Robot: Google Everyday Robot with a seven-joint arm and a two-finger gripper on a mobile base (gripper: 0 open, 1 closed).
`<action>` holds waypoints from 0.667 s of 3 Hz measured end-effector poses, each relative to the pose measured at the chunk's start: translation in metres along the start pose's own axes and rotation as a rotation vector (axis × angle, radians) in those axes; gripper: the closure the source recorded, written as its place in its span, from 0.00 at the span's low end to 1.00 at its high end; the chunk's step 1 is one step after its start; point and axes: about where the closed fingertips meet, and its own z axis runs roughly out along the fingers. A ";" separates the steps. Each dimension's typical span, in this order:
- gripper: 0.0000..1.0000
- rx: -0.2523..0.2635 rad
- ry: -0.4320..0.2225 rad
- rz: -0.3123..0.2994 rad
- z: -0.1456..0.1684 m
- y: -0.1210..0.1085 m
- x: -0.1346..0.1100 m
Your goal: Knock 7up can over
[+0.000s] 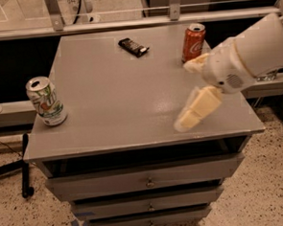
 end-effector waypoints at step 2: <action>0.00 -0.131 -0.453 -0.014 0.085 0.041 -0.150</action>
Offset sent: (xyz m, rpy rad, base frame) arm 0.0001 0.2716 0.0645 0.7286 -0.0345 0.2152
